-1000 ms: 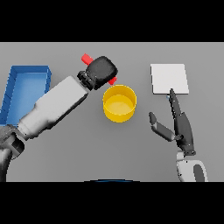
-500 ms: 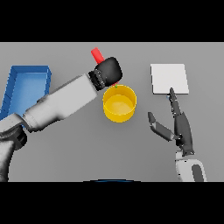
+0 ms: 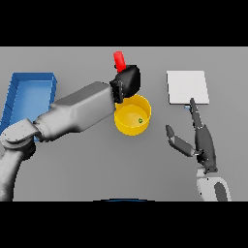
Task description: Pick up the red beaker and tilt it to pour out 1 green nut into yellow bowl. Pick up the yellow bowl and place it on the metallic measuring scale.
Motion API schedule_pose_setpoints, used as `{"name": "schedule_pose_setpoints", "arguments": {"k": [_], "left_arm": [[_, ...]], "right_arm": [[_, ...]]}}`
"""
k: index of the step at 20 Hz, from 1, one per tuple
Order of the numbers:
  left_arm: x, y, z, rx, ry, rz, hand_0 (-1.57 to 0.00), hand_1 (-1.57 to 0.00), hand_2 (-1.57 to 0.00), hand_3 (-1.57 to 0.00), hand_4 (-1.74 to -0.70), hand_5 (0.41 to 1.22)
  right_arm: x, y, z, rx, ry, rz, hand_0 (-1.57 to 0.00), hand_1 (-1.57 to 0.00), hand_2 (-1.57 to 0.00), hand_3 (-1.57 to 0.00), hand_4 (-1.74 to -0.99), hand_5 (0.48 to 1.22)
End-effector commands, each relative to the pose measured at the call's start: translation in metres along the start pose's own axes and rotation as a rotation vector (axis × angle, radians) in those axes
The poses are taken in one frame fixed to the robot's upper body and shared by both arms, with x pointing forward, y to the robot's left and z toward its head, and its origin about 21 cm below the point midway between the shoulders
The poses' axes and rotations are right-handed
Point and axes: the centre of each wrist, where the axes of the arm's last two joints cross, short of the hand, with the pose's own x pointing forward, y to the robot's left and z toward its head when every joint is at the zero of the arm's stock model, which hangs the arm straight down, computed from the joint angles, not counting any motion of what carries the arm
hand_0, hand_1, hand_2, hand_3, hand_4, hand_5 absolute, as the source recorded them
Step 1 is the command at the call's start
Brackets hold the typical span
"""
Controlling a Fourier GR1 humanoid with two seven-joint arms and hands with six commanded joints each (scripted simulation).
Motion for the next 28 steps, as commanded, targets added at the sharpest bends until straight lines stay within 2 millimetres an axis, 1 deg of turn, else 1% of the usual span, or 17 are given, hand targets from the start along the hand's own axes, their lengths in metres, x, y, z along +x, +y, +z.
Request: {"name": "schedule_pose_setpoints", "arguments": {"k": [1, 4, 6, 8, 9, 11, 13, 14, 15, 17, 19, 20, 23, 24, 26, 27, 28], "left_arm": [[-0.001, 0.006, 0.000, -0.002, 0.000, -0.025, -1.57, -1.57, -1.57, -1.57, -1.73, 1.221], [0.000, 0.017, -0.001, 0.009, 0.002, -0.098, -1.57, -1.57, -1.57, -1.57, -1.72, 1.221], [-0.014, 0.019, 0.002, 0.009, -0.005, -0.127, -1.57, -1.57, -1.57, -1.57, -1.72, 1.221], [-0.039, 0.031, 0.006, 0.006, 0.021, -0.144, -1.57, -1.57, -1.57, -1.57, -1.72, 1.221], [-0.051, 0.034, 0.009, 0.008, 0.057, -0.160, -1.57, -1.57, -1.57, -1.57, -1.72, 1.221], [-0.087, 0.038, 0.020, 0.001, 0.138, -0.169, -1.57, -1.57, -1.57, -1.57, -1.73, 1.221], [-0.126, 0.042, 0.036, 0.026, 0.224, -0.121, -1.57, -1.57, -1.57, -1.18, -1.73, 1.221], [-0.147, 0.037, 0.046, 0.024, 0.302, -0.069, -1.57, -1.57, -1.57, -1.26, -1.73, 1.221], [-0.165, 0.034, 0.054, 0.022, 0.346, 0.000, -1.57, -1.57, -1.57, -1.32, -1.73, 1.221], [-0.197, 0.026, 0.073, 0.054, 0.458, 0.209, -1.57, -1.57, -1.57, -1.41, -1.73, 1.221], [-0.222, 0.001, 0.094, 0.108, 0.567, 0.510, -1.57, -1.57, -1.57, -1.47, -1.73, 1.221], [-0.233, -0.019, 0.107, 0.128, 0.639, 0.666, -1.57, -1.57, -1.57, -1.43, -1.74, 1.221], [-0.247, -0.068, 0.134, 0.188, 0.802, 1.013, -1.57, -1.57, -1.57, -1.39, -1.74, 1.221], [-0.248, -0.090, 0.144, 0.215, 0.842, 1.117, -1.57, -1.57, -1.57, -1.43, -1.74, 1.221], [-0.241, -0.131, 0.159, 0.243, 0.931, 1.315, -1.57, -1.57, -1.57, -1.48, -1.74, 1.221], [-0.233, -0.150, 0.162, 0.241, 0.986, 1.386, -1.57, -1.57, -1.57, -1.50, -1.74, 1.221], [-0.223, -0.170, 0.164, 0.241, 1.031, 1.459, -1.57, -1.57, -1.57, -1.51, -1.74, 1.221]], "right_arm": [[-0.001, 0.001, -0.001, -0.008, 0.010, 0.009, 0.00, 0.00, 0.00, 0.00, -1.160, 0.635], [0.000, 0.004, -0.003, -0.011, 0.000, 0.000, 0.00, 0.00, 0.00, 0.00, -1.151, 0.634], [0.002, 0.005, -0.002, -0.011, -0.010, -0.025, 0.00, 0.00, 0.00, 0.00, -1.152, 0.635], [0.000, 0.003, 0.001, -0.006, -0.005, -0.031, 0.00, 0.00, 0.00, 0.00, -1.157, 0.638], [0.003, 0.001, -0.001, -0.008, -0.018, -0.025, 0.00, 0.00, 0.00, 0.00, -1.147, 0.642], [0.000, 0.004, -0.005, 0.006, -0.010, -0.024, 0.00, 0.00, 0.00, 0.00, -1.154, 0.654], [0.002, 0.006, -0.008, -0.002, -0.029, -0.016, 0.00, 0.00, 0.00, 0.00, -1.160, 0.660], [-0.002, 0.007, -0.004, 0.007, -0.030, -0.012, 0.00, 0.00, 0.00, 0.00, -1.160, 0.663], [-0.001, 0.007, -0.005, 0.004, -0.030, -0.013, 0.00, 0.00, 0.00, 0.00, -1.161, 0.661], [-0.002, 0.009, -0.004, 0.013, -0.032, -0.036, 0.00, 0.00, 0.00, 0.00, -1.156, 0.658], [-0.001, 0.010, -0.006, 0.008, -0.020, 0.005, 0.00, 0.00, 0.00, 0.00, -1.146, 0.641], [0.001, 0.011, -0.010, 0.011, -0.033, 0.025, 0.00, 0.00, 0.00, 0.00, -1.140, 0.637], [-0.001, 0.011, -0.012, 0.016, -0.036, -0.009, 0.00, 0.00, 0.00, 0.00, -1.129, 0.625], [0.003, 0.012, -0.014, 0.020, -0.054, -0.037, 0.00, 0.00, 0.00, 0.00, -1.110, 0.623], [0.000, 0.010, -0.013, 0.027, -0.050, -0.082, 0.00, 0.00, 0.00, 0.00, -1.083, 0.625], [-0.002, 0.006, -0.014, 0.031, -0.044, -0.073, 0.00, 0.00, 0.00, 0.00, -1.081, 0.631], [0.001, 0.009, -0.015, 0.039, -0.043, -0.073, 0.00, 0.00, 0.00, 0.00, -1.092, 0.637]]}}
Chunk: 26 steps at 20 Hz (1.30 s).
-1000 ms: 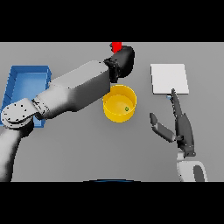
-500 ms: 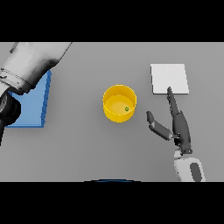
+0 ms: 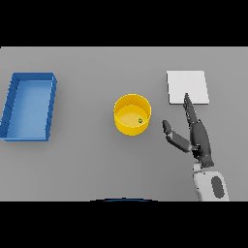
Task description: Pick up the red beaker and tilt it to pour out 1 green nut into yellow bowl. Pick up the yellow bowl and place it on the metallic measuring scale.
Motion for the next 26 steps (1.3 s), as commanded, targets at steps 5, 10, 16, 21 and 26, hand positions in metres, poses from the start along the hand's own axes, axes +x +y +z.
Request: {"name": "schedule_pose_setpoints", "arguments": {"k": [5, 10, 16, 21, 26], "left_arm": [[-0.062, -0.035, 0.006, 0.025, 0.302, 0.239, -1.57, -1.57, -1.57, -1.55, -1.74, 1.221], [-0.107, -0.075, 0.020, 0.005, 0.449, 0.424, -1.57, -1.57, -1.57, -1.43, -1.74, 1.221], [-0.131, -0.125, 0.050, -0.003, 0.532, 0.563, -1.57, -1.57, -1.57, -1.38, -1.74, 1.221], [-0.132, -0.152, 0.091, -0.022, 0.588, 0.596, -1.57, -1.57, -1.57, -1.38, -1.74, 1.221], [-0.128, -0.157, 0.123, -0.159, 0.617, 0.608, -1.57, -1.57, -1.57, -1.41, -1.66, 0.888]], "right_arm": [[0.000, -0.002, 0.001, 0.024, -0.011, -0.013, 0.00, 0.00, 0.00, 0.00, -1.157, 0.666], [0.000, -0.001, 0.001, 0.043, -0.017, 0.031, 0.00, 0.00, 0.00, 0.00, -1.191, 0.702], [-0.005, -0.004, 0.002, 0.034, -0.015, 0.031, 0.00, 0.00, 0.00, 0.00, -1.205, 0.704], [-0.004, -0.002, -0.002, 0.036, -0.011, 0.034, 0.00, 0.00, 0.00, 0.00, -1.186, 0.687], [-0.002, -0.001, 0.000, 0.042, -0.014, 0.026, 0.00, 0.00, 0.00, 0.00, -1.165, 0.678]]}}
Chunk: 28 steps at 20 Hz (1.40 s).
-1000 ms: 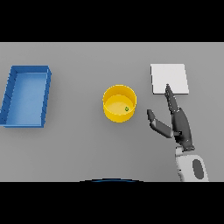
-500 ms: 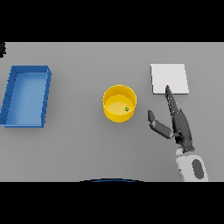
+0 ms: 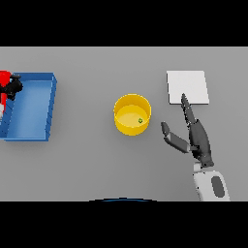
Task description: Pick up the red beaker and tilt it to pour out 1 green nut into yellow bowl. Pick up the yellow bowl and place it on the metallic measuring scale.
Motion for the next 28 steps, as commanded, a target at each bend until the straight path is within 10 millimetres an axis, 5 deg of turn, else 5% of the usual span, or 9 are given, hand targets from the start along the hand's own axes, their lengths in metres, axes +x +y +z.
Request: {"name": "schedule_pose_setpoints", "arguments": {"k": [1, 3, 5, 7, 10, 14, 21, 28], "left_arm": [[-0.003, 0.003, 0.004, -0.033, -0.021, -0.012, -1.57, -1.57, -1.57, -1.37, -1.49, 0.827], [-0.004, 0.009, 0.010, -0.108, -0.094, -0.101, -1.50, -1.38, -1.31, -1.10, -1.15, 0.740], [-0.011, 0.009, 0.016, -0.202, -0.118, -0.112, -1.00, -0.88, -0.84, -0.71, -0.93, 0.697], [-0.006, 0.014, 0.017, -0.228, -0.118, -0.129, -0.64, -0.56, -0.54, -0.45, -0.82, 0.667], [-0.008, 0.014, 0.016, -0.211, -0.111, -0.219, -0.33, -0.29, -0.27, -0.23, -0.75, 0.647], [-0.013, 0.005, 0.008, -0.181, -0.128, -0.220, -0.13, -0.12, -0.11, -0.09, -0.72, 0.647], [-0.010, 0.008, 0.007, -0.120, -0.214, -0.169, -0.03, -0.02, -0.02, -0.02, -0.71, 0.685], [-0.010, 0.005, 0.010, -0.146, -0.232, -0.140, 0.00, 0.00, 0.00, 0.00, -0.72, 0.665]], "right_arm": [[-0.001, -0.003, 0.001, -0.005, 0.009, 0.008, 0.00, 0.00, 0.00, 0.00, -1.165, 0.675], [0.001, 0.000, 0.001, -0.002, 0.003, 0.012, 0.00, 0.00, 0.00, 0.00, -1.159, 0.669], [0.001, -0.002, 0.001, -0.004, 0.002, 0.015, 0.00, 0.00, 0.00, 0.00, -1.162, 0.671], [-0.001, -0.005, 0.002, -0.012, 0.009, 0.009, 0.00, 0.00, 0.00, 0.00, -1.151, 0.677], [0.003, -0.002, -0.001, -0.003, -0.005, 0.005, 0.00, 0.00, 0.00, 0.00, -1.148, 0.688], [0.000, -0.002, 0.001, 0.000, 0.008, 0.019, 0.00, 0.00, 0.00, 0.00, -1.173, 0.688], [0.009, -0.005, -0.006, 0.130, -0.028, 0.163, 0.00, 0.00, 0.00, 0.00, -1.137, 0.717], [0.045, 0.002, -0.057, 0.542, -0.152, 0.700, 0.00, 0.00, 0.00, 0.00, -1.222, 0.701]]}}
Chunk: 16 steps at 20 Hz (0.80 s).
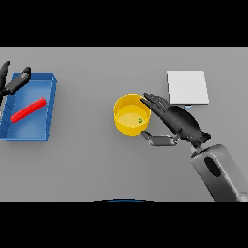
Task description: Pick up the red beaker and tilt it to pour out 1 green nut into yellow bowl. Pick up the yellow bowl and place it on the metallic measuring scale.
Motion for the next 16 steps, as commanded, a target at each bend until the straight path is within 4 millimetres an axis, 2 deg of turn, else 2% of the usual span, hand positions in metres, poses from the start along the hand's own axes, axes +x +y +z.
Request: {"name": "schedule_pose_setpoints", "arguments": {"k": [1, 6, 16], "left_arm": [[-0.002, -0.001, 0.000, -0.002, -0.002, -0.006, 0.00, 0.00, 0.00, 0.00, -0.72, 0.667], [-0.002, -0.002, 0.002, -0.010, -0.012, 0.002, 0.00, 0.00, 0.00, 0.00, -0.71, 0.682], [-0.007, 0.001, 0.004, -0.024, -0.014, 0.029, 0.00, 0.00, 0.00, 0.00, -0.72, 0.687]], "right_arm": [[0.000, -0.001, -0.005, 0.051, -0.028, 0.069, 0.00, 0.00, 0.00, 0.00, -1.233, 0.703], [0.003, -0.010, -0.032, 0.262, -0.122, 0.300, 0.00, 0.00, 0.00, 0.00, -1.213, 0.705], [0.006, 0.004, -0.079, 0.527, -0.123, 0.499, 0.00, 0.00, 0.00, 0.00, -1.239, 0.705]]}}
